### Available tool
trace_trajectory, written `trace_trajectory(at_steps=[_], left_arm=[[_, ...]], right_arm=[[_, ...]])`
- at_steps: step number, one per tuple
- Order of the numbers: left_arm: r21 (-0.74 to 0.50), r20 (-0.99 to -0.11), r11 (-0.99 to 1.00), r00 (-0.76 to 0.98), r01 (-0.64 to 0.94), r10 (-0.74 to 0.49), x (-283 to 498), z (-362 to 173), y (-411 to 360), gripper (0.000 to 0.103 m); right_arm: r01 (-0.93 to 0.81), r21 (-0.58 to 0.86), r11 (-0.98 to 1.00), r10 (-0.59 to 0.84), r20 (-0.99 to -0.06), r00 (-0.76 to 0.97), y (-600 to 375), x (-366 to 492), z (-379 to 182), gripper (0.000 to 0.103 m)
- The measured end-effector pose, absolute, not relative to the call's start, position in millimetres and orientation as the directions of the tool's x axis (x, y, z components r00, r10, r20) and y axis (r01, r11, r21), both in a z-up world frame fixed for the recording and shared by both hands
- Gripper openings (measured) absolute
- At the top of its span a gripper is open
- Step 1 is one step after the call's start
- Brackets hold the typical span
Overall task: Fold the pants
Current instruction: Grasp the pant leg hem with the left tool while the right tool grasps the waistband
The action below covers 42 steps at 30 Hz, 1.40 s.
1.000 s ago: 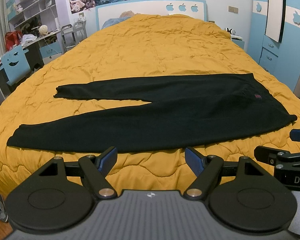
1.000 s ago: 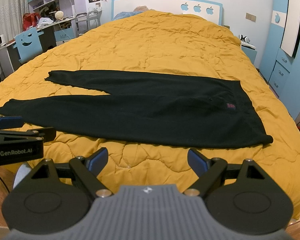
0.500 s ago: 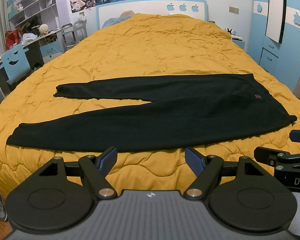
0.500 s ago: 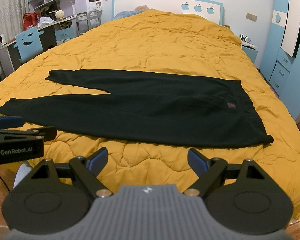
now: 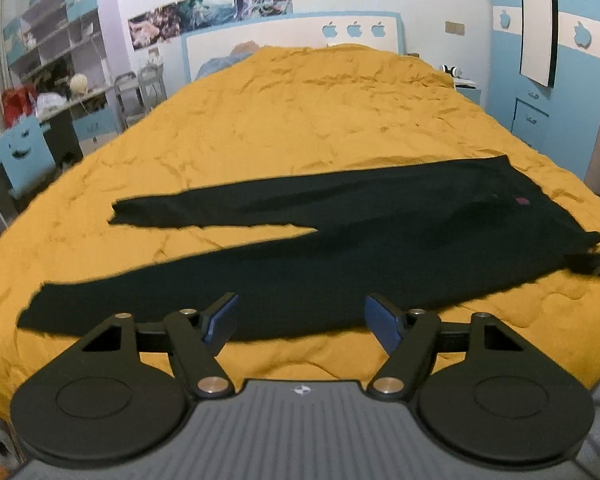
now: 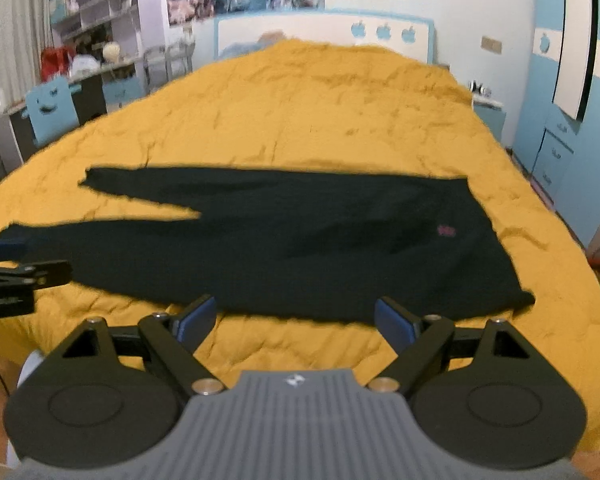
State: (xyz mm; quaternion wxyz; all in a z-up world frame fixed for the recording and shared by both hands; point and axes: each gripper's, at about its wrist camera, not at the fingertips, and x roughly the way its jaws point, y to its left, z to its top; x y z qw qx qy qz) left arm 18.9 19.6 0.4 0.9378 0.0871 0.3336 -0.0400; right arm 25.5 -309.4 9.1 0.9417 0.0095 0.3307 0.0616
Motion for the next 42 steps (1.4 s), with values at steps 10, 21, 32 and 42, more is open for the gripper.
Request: trace_trajectory(at_steps=[10,21,32,42], left_arm=[[0.446,-0.578,0.858,0.814,0.254,0.059,45,-38,66,0.075],[0.643,-0.633,0.716,0.715,0.273,0.295,83,-95,148,0.073],[0.751,-0.604,0.595,0.662,0.286,0.444,101,-116,203,0.057],[0.685,-0.571,0.727,0.657,0.051,0.492,114,-90,203,0.001]], right_arm=[[-0.188,-0.101,0.977,0.078,-0.651,0.755,-384,67,-11,0.082],[-0.263,-0.126,0.957,0.069,-0.777,0.625,-446,104,-63,0.059],[-0.467,-0.309,0.829,-0.008,-0.84,0.542,-462,129,-92,0.058],[-0.68,-0.439,0.587,-0.032,-0.852,0.522,-454,119,-99,0.058]])
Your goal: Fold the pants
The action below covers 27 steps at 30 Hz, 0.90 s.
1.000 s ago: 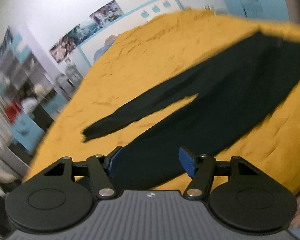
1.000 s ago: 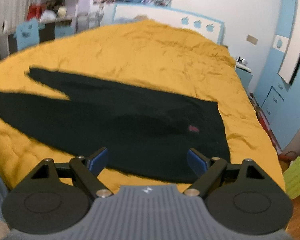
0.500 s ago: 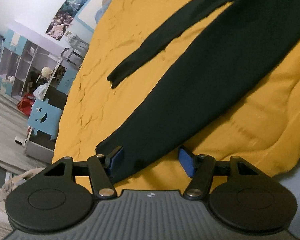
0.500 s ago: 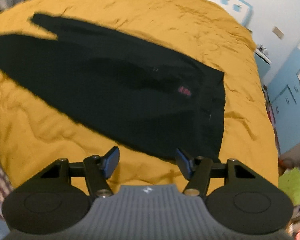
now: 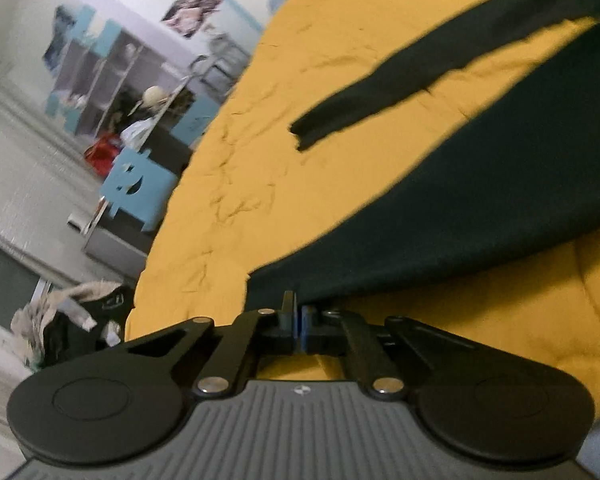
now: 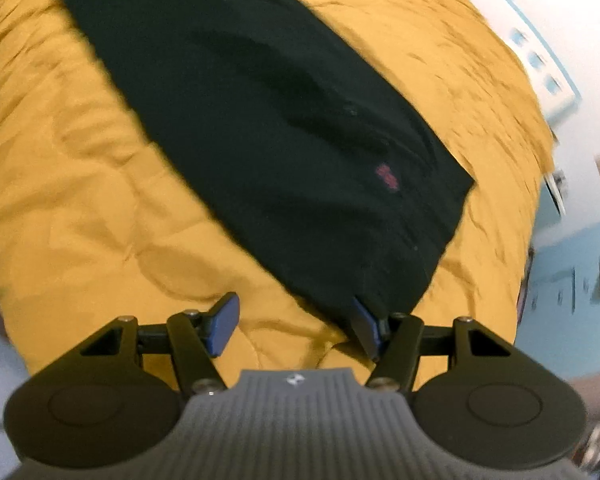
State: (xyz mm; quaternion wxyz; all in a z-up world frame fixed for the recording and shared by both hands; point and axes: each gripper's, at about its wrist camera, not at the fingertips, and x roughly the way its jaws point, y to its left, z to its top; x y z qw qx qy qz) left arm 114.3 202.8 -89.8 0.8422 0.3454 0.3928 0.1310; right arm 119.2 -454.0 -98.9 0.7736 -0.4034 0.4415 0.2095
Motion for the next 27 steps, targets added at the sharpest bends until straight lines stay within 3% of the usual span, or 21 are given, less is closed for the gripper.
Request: trace_trajectory(at_steps=[3,7,9,11,19,27], left_arm=[[0.669,-0.576,0.743,0.646,0.019,0.502,121,-78,203,0.001],[0.679,-0.558,0.734,0.643,-0.009,0.524,129,-71,202,0.001],[0.679,-0.559,0.734,0.635,-0.019,0.533,130,-68,200,0.001],[0.674,-0.564,0.739,0.627,-0.027,0.538,135,-67,203,0.001],[0.644,-0.567,0.76,0.61,-0.091,0.554,152,-49,203,0.001],[0.639,-0.495,0.741,0.626,-0.206,0.602,211,-2,198,0.001]], right_arm=[[-0.724,-0.491,0.483,-0.059,-0.844,0.533,-451,117,-104,0.057],[-0.734,-0.539,0.414,-0.086,-0.826,0.557,-453,128,-112,0.044],[-0.743,-0.546,0.387,-0.084,-0.823,0.562,-453,131,-115,0.031],[-0.753,-0.554,0.355,-0.083,-0.821,0.565,-453,130,-118,0.004],[-0.691,-0.577,0.435,-0.038,-0.779,0.626,-462,132,-98,0.0],[-0.508,-0.634,0.583,-0.047,-0.651,0.758,-474,182,-54,0.0]])
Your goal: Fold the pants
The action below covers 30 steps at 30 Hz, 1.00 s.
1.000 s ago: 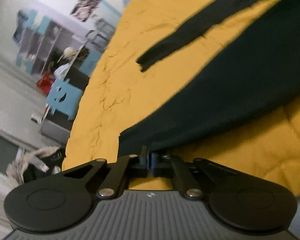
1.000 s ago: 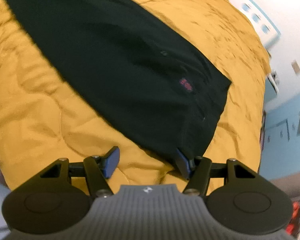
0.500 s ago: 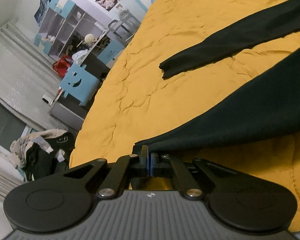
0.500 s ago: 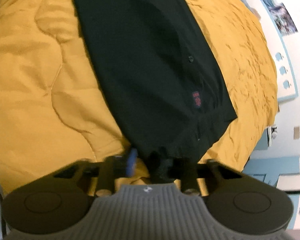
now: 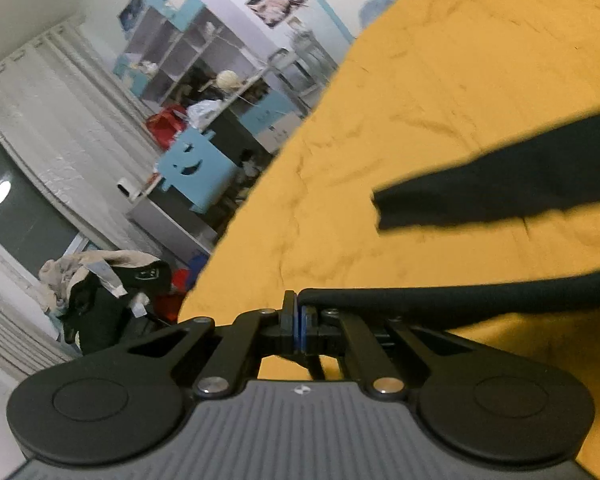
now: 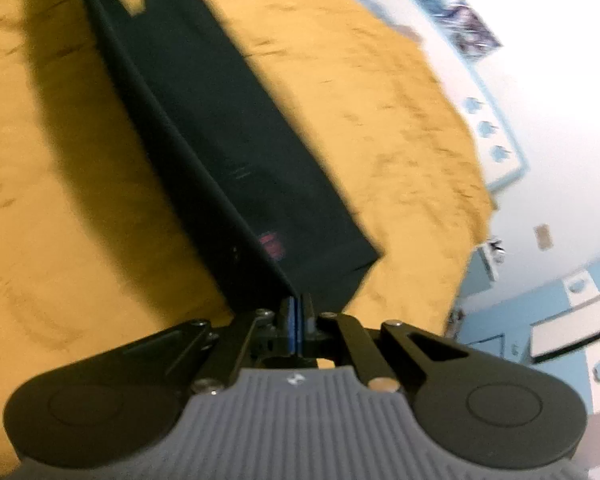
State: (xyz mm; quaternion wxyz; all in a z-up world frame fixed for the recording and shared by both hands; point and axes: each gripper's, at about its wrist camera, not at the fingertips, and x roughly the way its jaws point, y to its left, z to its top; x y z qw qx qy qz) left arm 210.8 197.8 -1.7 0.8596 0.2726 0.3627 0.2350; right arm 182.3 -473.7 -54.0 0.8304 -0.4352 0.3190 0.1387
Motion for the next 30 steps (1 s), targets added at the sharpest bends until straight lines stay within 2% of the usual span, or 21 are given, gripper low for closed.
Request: trace_trajectory(at_steps=[6,8,19,30], left_arm=[[0.725,-0.434,0.658,0.606,-0.204,0.667,290,4,187,0.001],[0.737,-0.446,0.649,0.586,-0.19,0.677,318,-4,186,0.001],[0.771,-0.522,0.63,0.479,-0.089,0.706,431,-72,178,0.001],[0.777,-0.565,0.63,0.425,-0.015,0.707,469,-129,181,0.004]], right_arm=[[-0.427,-0.654,0.625,-0.073,-0.593,0.802,-473,261,-44,0.0],[-0.42,-0.646,0.638,-0.077,-0.595,0.8,-470,292,-46,0.0],[-0.435,-0.576,0.692,-0.125,-0.689,0.714,-460,433,-105,0.0],[-0.462,-0.53,0.711,-0.155,-0.759,0.632,-454,487,-171,0.0]])
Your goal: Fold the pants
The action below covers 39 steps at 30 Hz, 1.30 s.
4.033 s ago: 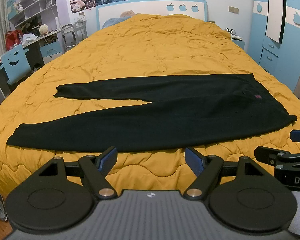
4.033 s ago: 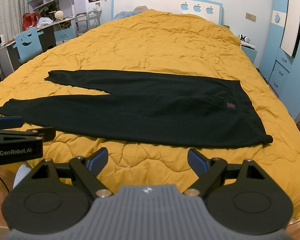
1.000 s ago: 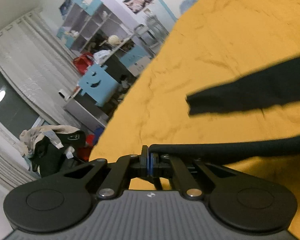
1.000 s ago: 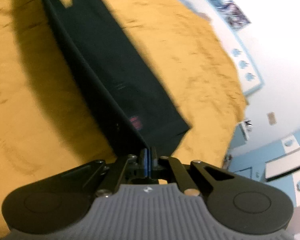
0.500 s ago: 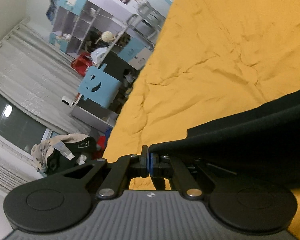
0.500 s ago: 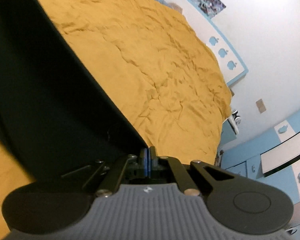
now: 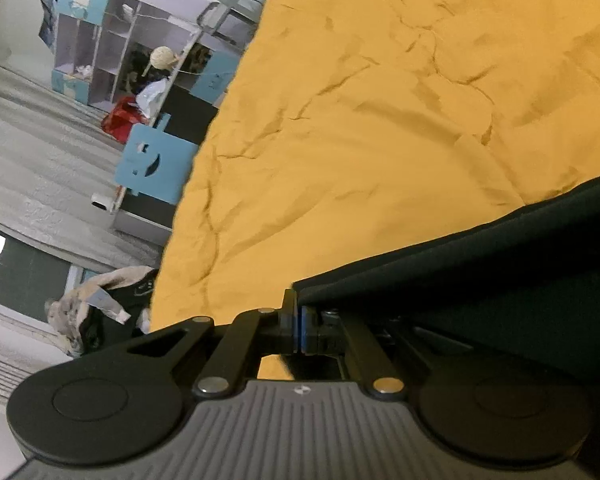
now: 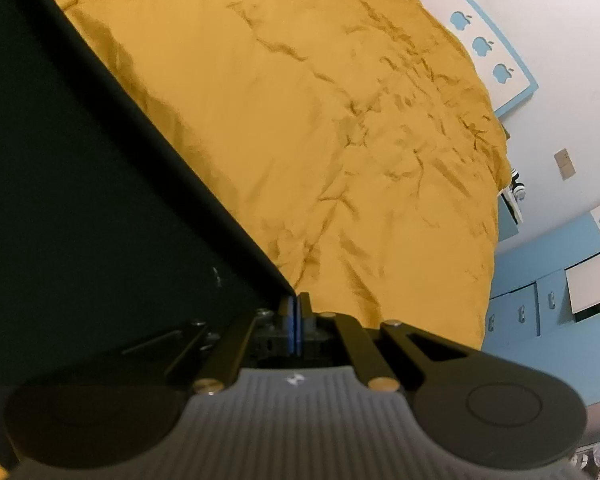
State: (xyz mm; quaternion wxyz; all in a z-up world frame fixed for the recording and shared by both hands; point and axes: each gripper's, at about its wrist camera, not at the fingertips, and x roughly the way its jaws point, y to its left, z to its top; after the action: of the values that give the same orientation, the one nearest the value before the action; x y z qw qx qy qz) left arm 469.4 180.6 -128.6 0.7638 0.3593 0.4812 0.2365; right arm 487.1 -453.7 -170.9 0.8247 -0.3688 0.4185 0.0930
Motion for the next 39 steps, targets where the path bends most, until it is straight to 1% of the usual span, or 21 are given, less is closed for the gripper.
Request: trace_trajectory(at_steps=[3,4,6,8,9,10,11,14,16,18,20,25,27,29,31,32,33,34,35,36,39], left_arm=[[0.741,-0.592,0.669,0.421,-0.051,0.687,470,-128,185,0.017],[0.709,-0.616,0.701,0.416,-0.079,0.669,470,-124,190,0.021],[0.624,-0.663,0.767,0.419,-0.15,0.621,467,-112,202,0.042],[0.537,-0.688,0.818,0.454,-0.205,0.566,456,-93,215,0.051],[0.489,-0.697,0.841,0.476,-0.232,0.537,449,-82,222,0.051],[0.441,-0.704,0.86,0.494,-0.257,0.509,442,-71,229,0.051],[0.376,-0.713,0.88,0.517,-0.289,0.474,431,-58,239,0.051],[0.194,-0.73,0.915,0.571,-0.355,0.376,397,-32,267,0.051],[0.063,-0.746,0.908,0.585,-0.414,0.318,376,-25,290,0.051],[-0.083,-0.763,0.877,0.596,-0.473,0.249,359,-29,311,0.052],[-0.216,-0.767,0.825,0.613,-0.522,0.188,345,-43,331,0.056],[-0.405,-0.774,0.692,0.627,-0.597,0.088,333,-92,353,0.056],[-0.448,-0.758,0.672,0.65,-0.589,0.065,337,-107,348,0.057],[-0.472,-0.734,0.656,0.675,-0.589,0.078,341,-118,348,0.057],[-0.482,-0.722,0.636,0.684,-0.603,0.101,347,-127,348,0.057],[-0.483,-0.719,0.628,0.685,-0.611,0.113,350,-131,351,0.053],[-0.487,-0.711,0.621,0.692,-0.614,0.126,353,-132,351,0.039],[-0.49,-0.704,0.614,0.696,-0.619,0.14,354,-130,352,0.03],[-0.508,-0.688,0.602,0.711,-0.617,0.148,354,-127,354,0.014],[-0.538,-0.668,0.591,0.732,-0.6,0.135,355,-123,358,0.007],[-0.569,-0.606,0.623,0.786,-0.537,0.125,350,-96,361,0.006]], right_arm=[[-0.442,-0.519,0.732,-0.16,-0.761,0.629,-455,487,-174,0.0],[-0.429,-0.509,0.746,-0.159,-0.762,0.627,-456,486,-173,0.004],[-0.409,-0.494,0.767,-0.151,-0.759,0.633,-457,488,-169,0.012],[-0.384,-0.48,0.789,-0.138,-0.747,0.651,-457,478,-159,0.034],[-0.364,-0.472,0.803,-0.133,-0.737,0.662,-456,473,-153,0.041],[-0.339,-0.471,0.814,-0.137,-0.724,0.676,-454,466,-148,0.053],[-0.319,-0.464,0.827,-0.135,-0.713,0.688,-452,457,-142,0.055],[-0.244,-0.386,0.89,-0.116,-0.708,0.697,-453,435,-129,0.056],[-0.174,-0.295,0.94,-0.095,-0.713,0.694,-458,416,-123,0.056],[-0.112,-0.219,0.969,-0.081,-0.715,0.694,-461,398,-122,0.056],[-0.069,-0.173,0.983,-0.076,-0.711,0.699,-460,380,-125,0.056],[-0.001,-0.134,0.991,-0.095,-0.711,0.697,-451,354,-134,0.056],[0.023,-0.12,0.993,-0.102,-0.709,0.698,-451,349,-133,0.057],[0.041,-0.118,0.992,-0.113,-0.709,0.696,-450,347,-134,0.058],[0.042,-0.125,0.991,-0.119,-0.712,0.692,-446,350,-137,0.058],[0.042,-0.128,0.991,-0.122,-0.714,0.69,-444,348,-138,0.058],[0.044,-0.13,0.991,-0.124,-0.716,0.687,-443,347,-139,0.058],[0.043,-0.129,0.991,-0.124,-0.719,0.684,-441,347,-141,0.058],[0.042,-0.13,0.991,-0.124,-0.721,0.682,-441,349,-140,0.058],[0.038,-0.136,0.99,-0.125,-0.722,0.681,-440,349,-141,0.058],[0.024,-0.164,0.986,-0.136,-0.719,0.682,-437,350,-141,0.059]])
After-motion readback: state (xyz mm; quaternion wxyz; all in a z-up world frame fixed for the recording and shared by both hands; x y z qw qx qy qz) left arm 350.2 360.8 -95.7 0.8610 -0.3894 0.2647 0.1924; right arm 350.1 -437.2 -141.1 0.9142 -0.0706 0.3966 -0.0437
